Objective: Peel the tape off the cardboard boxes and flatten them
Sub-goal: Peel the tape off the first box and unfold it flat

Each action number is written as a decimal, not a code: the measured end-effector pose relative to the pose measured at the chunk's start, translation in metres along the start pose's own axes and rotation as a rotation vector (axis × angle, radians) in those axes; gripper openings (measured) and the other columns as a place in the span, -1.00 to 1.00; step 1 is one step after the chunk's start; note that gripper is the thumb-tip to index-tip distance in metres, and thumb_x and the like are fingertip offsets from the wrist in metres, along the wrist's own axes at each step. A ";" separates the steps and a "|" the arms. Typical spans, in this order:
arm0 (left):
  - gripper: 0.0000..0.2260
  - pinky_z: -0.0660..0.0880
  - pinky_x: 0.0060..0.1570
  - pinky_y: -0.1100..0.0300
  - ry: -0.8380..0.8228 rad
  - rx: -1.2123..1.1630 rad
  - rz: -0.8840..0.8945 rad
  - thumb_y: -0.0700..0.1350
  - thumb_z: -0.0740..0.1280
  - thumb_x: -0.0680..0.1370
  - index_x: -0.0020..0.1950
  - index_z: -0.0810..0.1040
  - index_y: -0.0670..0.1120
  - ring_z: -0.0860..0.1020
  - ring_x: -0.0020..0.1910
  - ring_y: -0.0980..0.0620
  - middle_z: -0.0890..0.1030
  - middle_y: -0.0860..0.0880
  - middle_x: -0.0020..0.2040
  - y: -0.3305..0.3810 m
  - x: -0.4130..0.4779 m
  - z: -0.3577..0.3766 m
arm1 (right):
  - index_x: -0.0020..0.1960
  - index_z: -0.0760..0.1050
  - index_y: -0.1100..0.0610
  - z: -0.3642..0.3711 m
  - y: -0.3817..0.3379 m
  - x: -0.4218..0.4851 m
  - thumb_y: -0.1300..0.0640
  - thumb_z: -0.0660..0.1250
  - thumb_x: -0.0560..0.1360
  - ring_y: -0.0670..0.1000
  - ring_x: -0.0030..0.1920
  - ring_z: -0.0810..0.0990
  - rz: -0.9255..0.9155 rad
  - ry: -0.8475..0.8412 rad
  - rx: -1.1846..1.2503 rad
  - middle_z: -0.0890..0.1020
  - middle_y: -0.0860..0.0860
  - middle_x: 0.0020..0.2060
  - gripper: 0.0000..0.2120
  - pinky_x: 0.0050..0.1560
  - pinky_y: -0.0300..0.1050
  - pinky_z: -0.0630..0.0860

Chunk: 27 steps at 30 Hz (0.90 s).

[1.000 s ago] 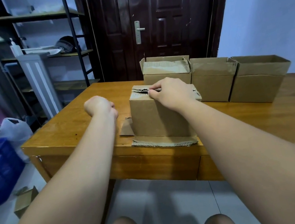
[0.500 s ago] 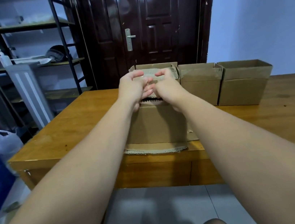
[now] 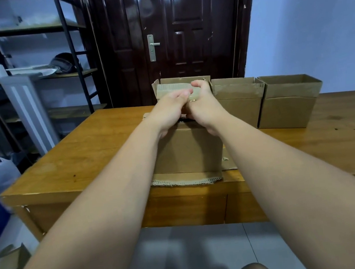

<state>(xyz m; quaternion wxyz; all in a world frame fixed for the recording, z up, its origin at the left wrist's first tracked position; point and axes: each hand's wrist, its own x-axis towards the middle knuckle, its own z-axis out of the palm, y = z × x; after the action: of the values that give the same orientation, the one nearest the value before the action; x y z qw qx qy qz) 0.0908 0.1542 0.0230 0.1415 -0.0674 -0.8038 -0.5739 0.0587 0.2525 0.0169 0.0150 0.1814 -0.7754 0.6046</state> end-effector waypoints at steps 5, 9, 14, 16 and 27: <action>-0.74 0.47 0.17 0.10 -0.081 0.067 0.007 -0.05 0.09 0.67 0.11 0.57 -0.03 0.56 0.10 0.03 0.63 0.00 0.05 -0.001 -0.003 -0.007 | 0.53 -0.38 -0.07 0.004 -0.006 -0.005 0.23 0.12 0.63 0.13 0.15 0.57 -0.030 -0.042 -0.214 0.51 0.14 0.23 -0.24 0.12 -0.10 0.44; -0.75 0.52 -0.20 0.21 0.003 -0.053 -0.019 -0.12 0.11 0.66 -0.10 0.54 -0.06 0.58 -0.19 0.09 0.61 0.01 -0.17 0.000 -0.003 -0.009 | 0.48 -0.45 -0.19 0.009 -0.001 0.002 0.35 0.22 0.54 0.06 -0.04 0.61 -0.050 -0.072 -0.230 0.53 0.14 0.17 -0.03 0.02 -0.03 0.57; -0.79 0.39 -0.45 0.30 0.362 -0.343 -0.147 -0.27 0.09 0.61 -0.04 0.51 -0.14 0.47 -0.41 0.12 0.55 -0.03 -0.20 -0.006 0.008 -0.010 | 0.53 -0.26 -0.20 0.009 0.000 0.002 0.26 0.35 0.45 0.11 0.01 0.59 -0.043 -0.078 -0.230 0.41 0.19 0.27 -0.02 0.03 0.03 0.60; -0.72 0.35 -0.46 0.32 0.366 -0.358 -0.170 -0.34 0.06 0.59 0.18 0.49 -0.15 0.40 -0.41 0.14 0.57 -0.06 -0.12 -0.007 0.006 -0.012 | 0.56 -0.09 -0.11 0.011 -0.002 -0.001 0.21 0.35 0.45 0.15 0.11 0.57 -0.047 -0.075 -0.336 0.42 0.13 0.24 -0.14 0.04 0.03 0.53; -0.75 0.15 -0.54 0.24 0.397 -0.350 -0.161 -0.09 0.08 0.65 0.11 0.50 -0.16 0.18 -0.55 0.12 0.28 0.03 -0.47 0.000 0.002 -0.013 | -0.04 0.45 0.17 0.023 0.010 -0.015 0.01 0.19 0.56 0.16 0.04 0.51 -0.440 0.109 -0.961 0.56 0.12 -0.04 -0.78 -0.15 -0.04 0.33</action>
<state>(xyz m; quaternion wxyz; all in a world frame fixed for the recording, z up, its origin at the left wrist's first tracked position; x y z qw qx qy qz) 0.0912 0.1416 0.0276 0.2364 0.0868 -0.6516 -0.7155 0.0742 0.2366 -0.0023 0.2630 0.2809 -0.9068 0.1722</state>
